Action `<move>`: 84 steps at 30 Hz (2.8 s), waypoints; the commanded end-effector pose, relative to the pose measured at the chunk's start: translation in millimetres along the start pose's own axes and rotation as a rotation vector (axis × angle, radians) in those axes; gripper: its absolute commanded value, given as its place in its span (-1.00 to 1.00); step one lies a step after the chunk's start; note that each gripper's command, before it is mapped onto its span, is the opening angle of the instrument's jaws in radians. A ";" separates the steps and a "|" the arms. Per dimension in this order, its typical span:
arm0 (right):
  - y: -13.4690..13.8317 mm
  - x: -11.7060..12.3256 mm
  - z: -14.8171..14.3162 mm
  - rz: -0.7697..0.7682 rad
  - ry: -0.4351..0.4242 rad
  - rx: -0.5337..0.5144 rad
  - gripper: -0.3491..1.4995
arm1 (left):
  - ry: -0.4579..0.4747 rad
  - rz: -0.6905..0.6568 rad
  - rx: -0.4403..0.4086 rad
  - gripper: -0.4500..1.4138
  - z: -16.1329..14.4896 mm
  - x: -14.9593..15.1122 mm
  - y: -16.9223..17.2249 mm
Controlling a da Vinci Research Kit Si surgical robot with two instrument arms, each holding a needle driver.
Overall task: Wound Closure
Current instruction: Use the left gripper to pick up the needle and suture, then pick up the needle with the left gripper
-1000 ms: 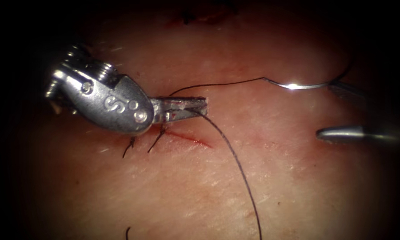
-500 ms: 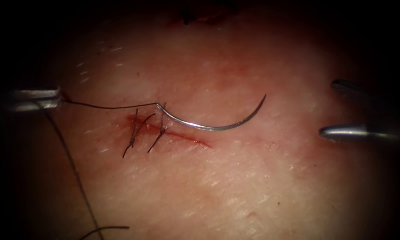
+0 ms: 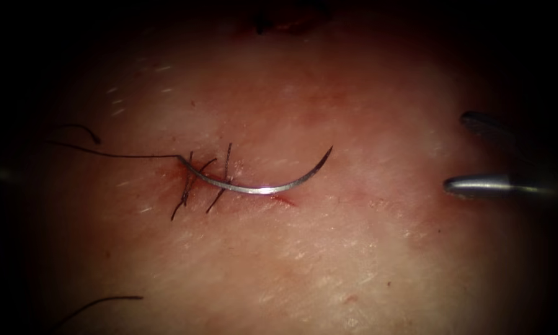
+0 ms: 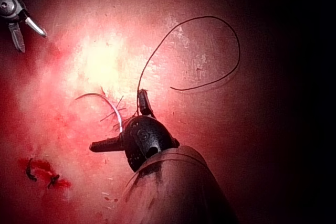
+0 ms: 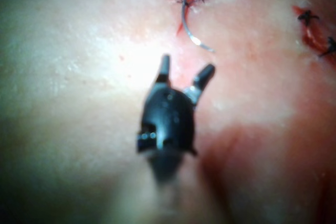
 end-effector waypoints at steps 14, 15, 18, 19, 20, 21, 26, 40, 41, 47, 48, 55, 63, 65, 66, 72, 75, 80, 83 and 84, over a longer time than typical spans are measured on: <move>-1.3 -0.3 0.9 0.005 0.002 0.005 0.71 | 0.258 -0.228 -0.364 0.84 -7.2 1.5 -1.1; -1.4 -0.3 1.1 0.005 0.002 0.007 0.71 | 0.303 -0.247 -0.367 0.84 -6.5 1.7 -1.0; -1.6 -0.2 1.4 0.005 0.003 0.009 0.71 | 0.350 -0.280 -0.291 0.82 -2.4 2.6 -0.3; -1.6 -0.3 1.5 0.004 0.003 0.009 0.71 | 0.341 -0.280 -0.272 0.82 -0.8 2.9 -0.1; -1.7 -0.3 1.6 0.004 0.004 0.011 0.71 | 0.326 -0.280 -0.249 0.82 1.7 3.5 0.1; -1.7 -0.3 1.6 0.004 0.004 0.012 0.71 | 0.299 -0.284 -0.205 0.82 5.3 4.4 0.2; -1.6 -0.3 1.2 0.004 0.005 0.017 0.71 | 0.237 -0.281 -0.149 0.84 12.9 6.0 0.4; -1.6 -0.2 0.9 0.005 0.005 0.020 0.71 | 0.061 -0.385 0.046 0.76 26.2 3.0 -0.3; -1.5 -0.2 0.8 0.005 0.003 0.015 0.71 | 0.006 -0.416 0.046 0.76 26.6 1.9 0.4; -1.5 -0.2 0.8 0.005 0.003 0.015 0.71 | -0.149 -0.468 0.054 0.66 26.6 -0.1 2.4; -1.5 -0.2 0.8 0.005 0.003 0.015 0.71 | -0.185 -0.472 0.059 0.64 26.6 -0.4 2.6; -1.6 -0.1 0.8 0.006 0.003 0.015 0.71 | -0.373 -0.514 0.089 0.46 28.2 -1.6 2.4; -1.8 0.1 0.8 0.007 0.003 0.015 0.71 | -0.540 -0.572 0.110 0.19 30.7 -3.4 2.6; -1.8 0.1 0.7 0.008 0.003 0.015 0.71 | -0.572 -0.574 0.110 0.12 31.0 -3.9 2.7; -1.8 0.2 0.7 0.008 0.003 0.015 0.71 | -0.581 -0.572 0.110 0.10 31.1 -4.1 2.7; -1.9 0.3 0.7 0.009 0.003 0.016 0.71 | -0.607 -0.569 0.103 0.01 31.6 -4.7 2.4; -1.9 0.4 0.6 0.010 0.002 0.016 0.71 | -0.606 -0.571 0.095 -0.98 31.7 -4.6 1.9; -1.9 0.4 0.6 0.010 0.002 0.015 0.71 | -0.589 -0.482 0.051 -1.00 30.8 -3.4 1.5; -1.9 0.4 0.7 0.010 0.002 0.015 0.71 | -0.566 -0.418 0.038 -1.00 29.9 -2.3 1.3; -1.9 0.4 0.7 0.010 0.002 0.015 0.71 | -0.561 -0.385 0.034 -1.00 29.6 -1.8 1.2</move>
